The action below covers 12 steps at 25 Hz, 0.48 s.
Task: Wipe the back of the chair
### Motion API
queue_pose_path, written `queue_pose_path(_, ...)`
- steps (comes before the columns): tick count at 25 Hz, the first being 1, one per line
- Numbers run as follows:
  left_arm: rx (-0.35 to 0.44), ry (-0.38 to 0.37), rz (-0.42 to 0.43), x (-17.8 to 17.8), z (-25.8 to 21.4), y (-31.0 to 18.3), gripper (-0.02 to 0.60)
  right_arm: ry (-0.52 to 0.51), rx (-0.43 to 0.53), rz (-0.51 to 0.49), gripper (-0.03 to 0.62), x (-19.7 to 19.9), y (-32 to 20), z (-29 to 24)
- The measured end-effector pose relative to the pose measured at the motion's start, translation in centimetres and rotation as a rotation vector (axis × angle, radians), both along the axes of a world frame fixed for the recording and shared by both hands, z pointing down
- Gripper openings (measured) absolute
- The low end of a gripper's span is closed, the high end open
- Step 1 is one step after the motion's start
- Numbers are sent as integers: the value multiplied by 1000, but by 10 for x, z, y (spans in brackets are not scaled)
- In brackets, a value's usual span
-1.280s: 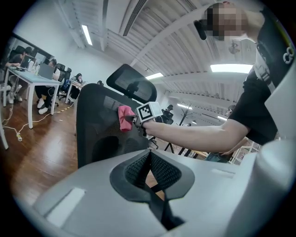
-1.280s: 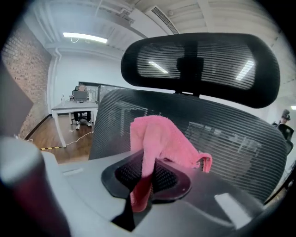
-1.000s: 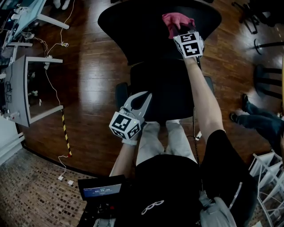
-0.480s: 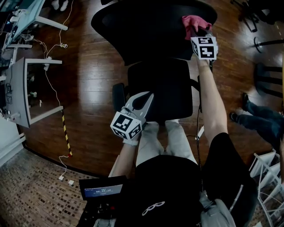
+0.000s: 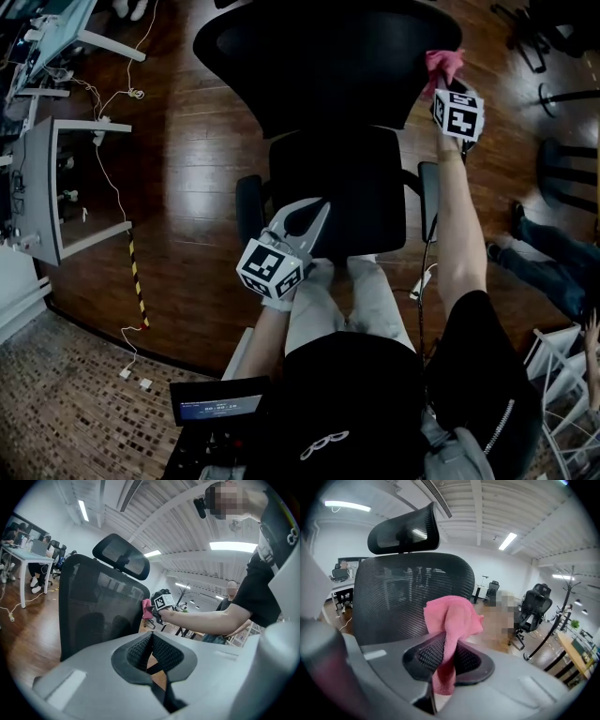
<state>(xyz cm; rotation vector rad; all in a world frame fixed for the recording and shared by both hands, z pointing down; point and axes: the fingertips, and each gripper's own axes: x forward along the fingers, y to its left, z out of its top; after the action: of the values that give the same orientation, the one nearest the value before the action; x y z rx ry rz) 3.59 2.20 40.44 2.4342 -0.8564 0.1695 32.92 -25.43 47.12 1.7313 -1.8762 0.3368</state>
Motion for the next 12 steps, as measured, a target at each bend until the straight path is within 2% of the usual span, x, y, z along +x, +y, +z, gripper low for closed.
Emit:
queue_pose_path(5,-2,4,-7,-7,1,4,-6,-2,-18,-35,40,-20,-2,9)
queue_pose_path(12,-6,4,-49,-34,2,9,-6,4,-23,-104,41,-81,-9,12)
